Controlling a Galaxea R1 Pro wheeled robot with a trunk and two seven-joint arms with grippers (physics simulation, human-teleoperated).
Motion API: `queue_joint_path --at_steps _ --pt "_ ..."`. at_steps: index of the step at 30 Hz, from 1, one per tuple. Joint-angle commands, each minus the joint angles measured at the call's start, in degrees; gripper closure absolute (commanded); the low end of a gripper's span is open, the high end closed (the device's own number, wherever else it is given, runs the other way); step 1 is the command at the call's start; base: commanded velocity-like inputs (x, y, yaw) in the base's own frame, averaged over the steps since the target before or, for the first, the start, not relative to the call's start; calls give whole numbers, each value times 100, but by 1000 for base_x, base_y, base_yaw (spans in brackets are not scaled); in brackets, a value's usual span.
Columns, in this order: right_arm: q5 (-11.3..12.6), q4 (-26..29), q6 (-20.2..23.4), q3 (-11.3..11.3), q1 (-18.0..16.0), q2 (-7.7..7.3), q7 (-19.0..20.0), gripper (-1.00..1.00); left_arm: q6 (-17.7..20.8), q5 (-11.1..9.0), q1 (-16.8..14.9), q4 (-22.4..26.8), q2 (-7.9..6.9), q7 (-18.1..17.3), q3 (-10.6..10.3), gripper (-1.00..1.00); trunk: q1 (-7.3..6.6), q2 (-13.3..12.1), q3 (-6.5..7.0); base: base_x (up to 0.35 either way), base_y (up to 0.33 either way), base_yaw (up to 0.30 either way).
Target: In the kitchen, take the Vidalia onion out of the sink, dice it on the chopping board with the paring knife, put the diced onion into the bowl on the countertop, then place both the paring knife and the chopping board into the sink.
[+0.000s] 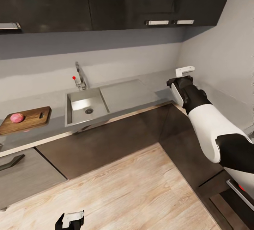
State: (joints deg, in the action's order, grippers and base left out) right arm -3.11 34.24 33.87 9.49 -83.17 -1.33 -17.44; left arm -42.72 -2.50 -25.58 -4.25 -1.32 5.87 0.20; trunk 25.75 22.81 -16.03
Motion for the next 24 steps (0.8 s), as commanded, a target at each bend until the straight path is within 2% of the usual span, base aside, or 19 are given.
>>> queue_joint_path --at_steps 1,24 --pt "-32 4 47 35 12 -7 -7 -100 -35 -22 -12 -23 2 -6 -3 -100 4 11 -1 0 0 -78" --pt "-40 4 40 41 134 36 -14 -100 -35 -22 -11 -23 9 -6 -3 -100 4 11 204 0 0 -15"
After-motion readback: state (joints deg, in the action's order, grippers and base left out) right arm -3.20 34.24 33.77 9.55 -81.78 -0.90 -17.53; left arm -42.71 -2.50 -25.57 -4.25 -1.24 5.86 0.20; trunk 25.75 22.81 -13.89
